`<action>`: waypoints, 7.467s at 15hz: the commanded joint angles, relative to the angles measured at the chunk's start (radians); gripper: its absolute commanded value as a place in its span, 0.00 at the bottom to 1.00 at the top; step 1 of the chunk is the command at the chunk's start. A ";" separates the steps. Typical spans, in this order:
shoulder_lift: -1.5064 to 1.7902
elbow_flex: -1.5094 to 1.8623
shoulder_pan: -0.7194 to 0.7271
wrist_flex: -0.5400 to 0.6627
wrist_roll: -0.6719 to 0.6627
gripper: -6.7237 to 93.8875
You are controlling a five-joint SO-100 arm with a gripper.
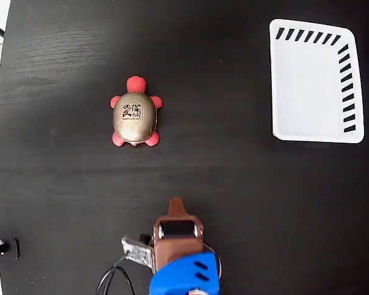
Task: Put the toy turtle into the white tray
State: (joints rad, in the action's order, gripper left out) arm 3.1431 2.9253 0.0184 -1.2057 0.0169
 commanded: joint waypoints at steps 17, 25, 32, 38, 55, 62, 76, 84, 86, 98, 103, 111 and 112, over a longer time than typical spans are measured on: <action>-1.563 -1.555 0.156 -0.238 -0.917 0.07; -1.707 -1.769 0.147 -0.434 -1.250 0.07; -1.776 -1.779 0.115 -0.405 -1.316 0.48; -1.830 -1.775 0.101 -0.405 -1.331 0.68; -2.040 -1.769 0.091 -0.299 -1.347 0.68; -2.108 -1.770 0.089 -0.245 -1.359 0.68; -2.123 -1.770 0.097 -0.196 -1.331 0.07; -1.730 -1.764 0.092 -0.305 -1.287 0.07; -1.618 -1.758 0.081 -0.344 -1.302 0.07; -1.660 -1.945 -0.364 -0.245 -0.588 0.07; -1.876 -2.169 -0.629 -0.215 -0.089 0.07; -2.040 -2.281 -0.680 -0.290 0.135 0.07; -2.092 -2.339 -0.667 -0.293 0.144 0.07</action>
State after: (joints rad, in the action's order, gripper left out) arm 1.0508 0.7056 -0.6581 -1.5002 0.1396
